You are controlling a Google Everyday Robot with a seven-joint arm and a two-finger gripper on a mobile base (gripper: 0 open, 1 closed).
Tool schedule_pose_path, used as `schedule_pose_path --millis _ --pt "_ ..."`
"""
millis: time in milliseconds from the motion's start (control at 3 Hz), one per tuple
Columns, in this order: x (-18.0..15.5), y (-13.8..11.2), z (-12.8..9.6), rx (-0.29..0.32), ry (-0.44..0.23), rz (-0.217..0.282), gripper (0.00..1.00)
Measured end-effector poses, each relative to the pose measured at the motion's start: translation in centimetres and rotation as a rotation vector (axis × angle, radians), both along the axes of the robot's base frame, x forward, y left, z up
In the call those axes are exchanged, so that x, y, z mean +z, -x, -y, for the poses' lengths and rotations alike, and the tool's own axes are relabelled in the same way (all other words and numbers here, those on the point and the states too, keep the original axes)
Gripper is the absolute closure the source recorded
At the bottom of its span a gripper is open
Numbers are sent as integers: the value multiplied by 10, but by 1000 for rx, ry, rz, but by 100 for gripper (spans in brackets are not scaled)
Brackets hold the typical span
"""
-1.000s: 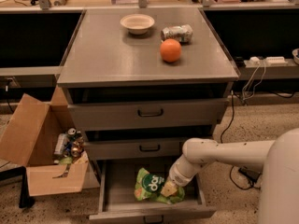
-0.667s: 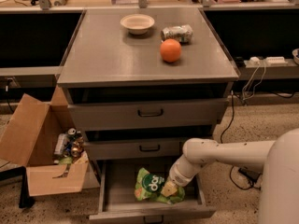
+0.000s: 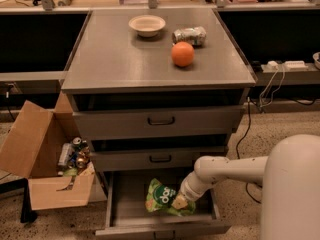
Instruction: Place green rice chip bag into bottom drawer
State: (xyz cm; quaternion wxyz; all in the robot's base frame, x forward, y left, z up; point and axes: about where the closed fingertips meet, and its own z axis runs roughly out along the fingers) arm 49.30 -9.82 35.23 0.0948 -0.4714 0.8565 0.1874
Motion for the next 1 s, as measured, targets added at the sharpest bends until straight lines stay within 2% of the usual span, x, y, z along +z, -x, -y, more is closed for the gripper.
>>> schedule_pose_path --millis 333,667,1000 --pt "-56 -19 7 -43 -36 30 100" --pt "-109 -41 14 -91 -104 38 100" --pt "-156 -43 5 -96 -194 -11 100"
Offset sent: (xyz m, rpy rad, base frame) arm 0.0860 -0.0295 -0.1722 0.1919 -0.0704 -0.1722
